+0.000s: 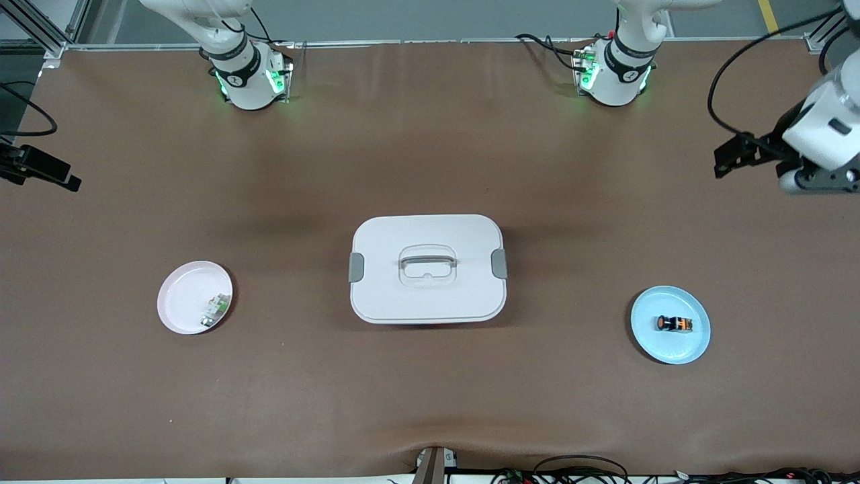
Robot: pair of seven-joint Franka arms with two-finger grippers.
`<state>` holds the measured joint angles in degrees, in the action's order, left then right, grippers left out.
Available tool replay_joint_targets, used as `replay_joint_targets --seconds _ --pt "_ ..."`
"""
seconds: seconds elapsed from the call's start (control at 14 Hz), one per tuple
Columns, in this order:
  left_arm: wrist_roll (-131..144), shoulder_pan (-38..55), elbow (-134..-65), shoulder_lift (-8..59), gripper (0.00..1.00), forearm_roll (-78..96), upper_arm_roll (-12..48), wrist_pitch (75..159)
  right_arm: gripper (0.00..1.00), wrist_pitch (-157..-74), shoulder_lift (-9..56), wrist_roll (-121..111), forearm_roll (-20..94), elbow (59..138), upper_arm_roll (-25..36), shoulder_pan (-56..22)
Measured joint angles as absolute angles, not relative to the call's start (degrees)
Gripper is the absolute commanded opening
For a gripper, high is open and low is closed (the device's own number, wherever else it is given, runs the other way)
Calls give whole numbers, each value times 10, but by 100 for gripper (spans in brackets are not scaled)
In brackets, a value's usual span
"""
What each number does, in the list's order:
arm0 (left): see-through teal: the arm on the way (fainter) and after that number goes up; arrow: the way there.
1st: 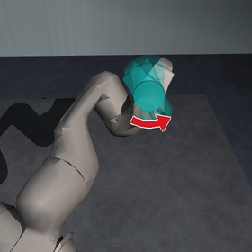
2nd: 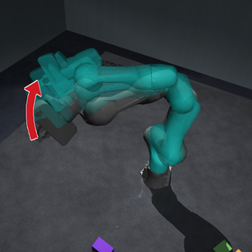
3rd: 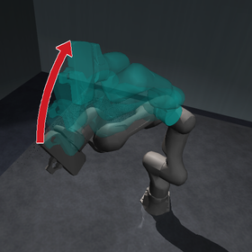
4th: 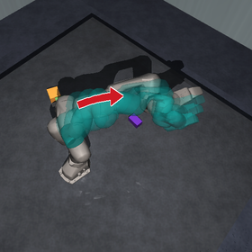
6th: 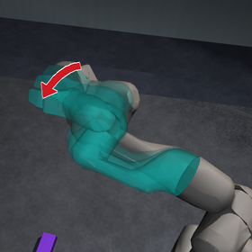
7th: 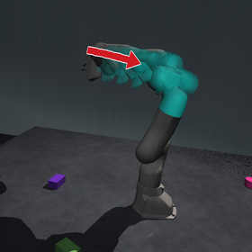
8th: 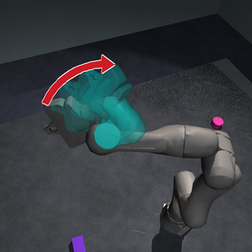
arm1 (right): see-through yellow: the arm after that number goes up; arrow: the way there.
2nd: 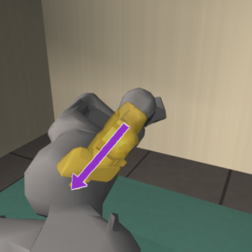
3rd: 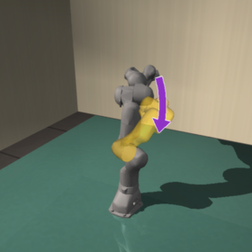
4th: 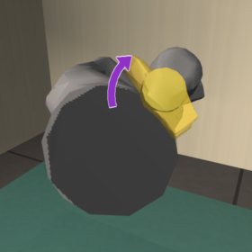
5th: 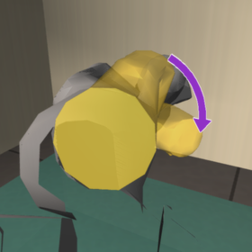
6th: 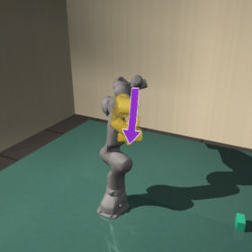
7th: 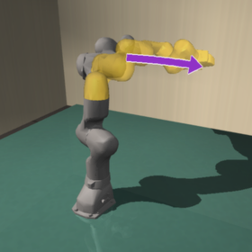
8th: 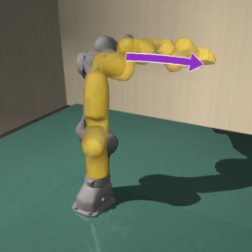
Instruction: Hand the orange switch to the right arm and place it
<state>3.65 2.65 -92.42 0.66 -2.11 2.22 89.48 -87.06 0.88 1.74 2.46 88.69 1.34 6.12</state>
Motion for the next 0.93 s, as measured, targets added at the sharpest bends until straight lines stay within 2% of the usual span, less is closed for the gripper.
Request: replay_joint_targets --seconds 0.93 --pt "30 4 -999 166 100 -60 21 1188 100 -871 9 17 25 886 13 61"
